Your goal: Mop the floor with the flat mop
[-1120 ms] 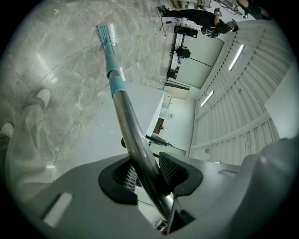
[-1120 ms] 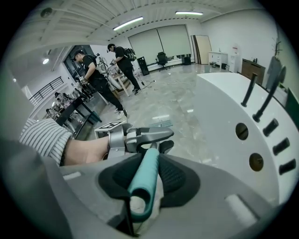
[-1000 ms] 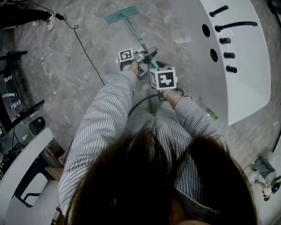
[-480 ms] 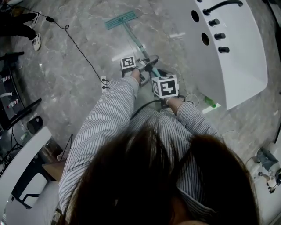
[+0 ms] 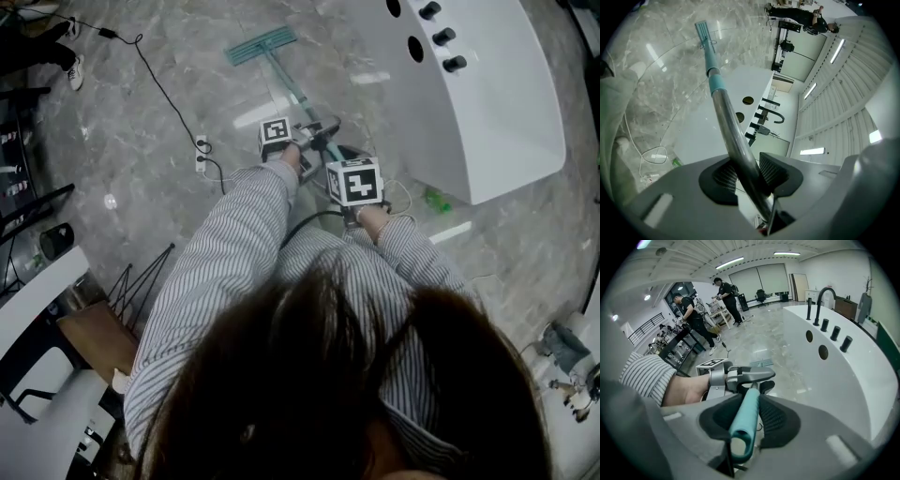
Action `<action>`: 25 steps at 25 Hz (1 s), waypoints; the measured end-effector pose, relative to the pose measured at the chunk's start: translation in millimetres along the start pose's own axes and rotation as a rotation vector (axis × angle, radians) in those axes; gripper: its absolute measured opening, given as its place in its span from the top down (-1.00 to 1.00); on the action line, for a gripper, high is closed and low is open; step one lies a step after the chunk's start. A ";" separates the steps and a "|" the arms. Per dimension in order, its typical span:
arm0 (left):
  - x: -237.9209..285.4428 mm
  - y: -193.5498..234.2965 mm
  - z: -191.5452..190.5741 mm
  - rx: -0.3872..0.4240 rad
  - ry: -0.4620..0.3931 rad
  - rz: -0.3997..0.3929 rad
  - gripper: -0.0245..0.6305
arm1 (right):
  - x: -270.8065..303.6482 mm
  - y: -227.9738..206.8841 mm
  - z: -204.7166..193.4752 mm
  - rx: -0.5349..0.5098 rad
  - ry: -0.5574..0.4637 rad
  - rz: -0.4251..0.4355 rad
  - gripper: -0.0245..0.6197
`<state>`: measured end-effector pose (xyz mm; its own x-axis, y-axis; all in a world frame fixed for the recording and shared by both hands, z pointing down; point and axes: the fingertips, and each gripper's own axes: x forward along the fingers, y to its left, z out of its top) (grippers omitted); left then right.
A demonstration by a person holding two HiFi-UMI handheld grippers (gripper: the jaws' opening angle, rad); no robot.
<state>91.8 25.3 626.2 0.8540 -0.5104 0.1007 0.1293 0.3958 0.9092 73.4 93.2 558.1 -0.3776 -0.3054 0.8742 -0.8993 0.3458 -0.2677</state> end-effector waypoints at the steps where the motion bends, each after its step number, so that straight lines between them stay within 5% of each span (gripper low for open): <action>1: -0.7 7.8 -16.9 -0.008 -0.001 0.000 0.53 | -6.7 -2.6 -17.0 -0.004 0.005 0.000 0.57; 12: -5.2 98.9 -171.1 -0.023 -0.014 -0.007 0.53 | -83.5 -31.2 -176.2 -0.017 0.065 -0.017 0.57; 25: -2.8 96.6 -238.6 -0.032 0.029 -0.059 0.52 | -120.3 -37.9 -223.7 0.001 0.045 -0.009 0.57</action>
<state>222.2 247.2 617.3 0.8587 -0.5113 0.0348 0.1957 0.3900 0.8998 202.2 315.3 553.7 -0.3594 -0.2685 0.8938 -0.9028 0.3425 -0.2601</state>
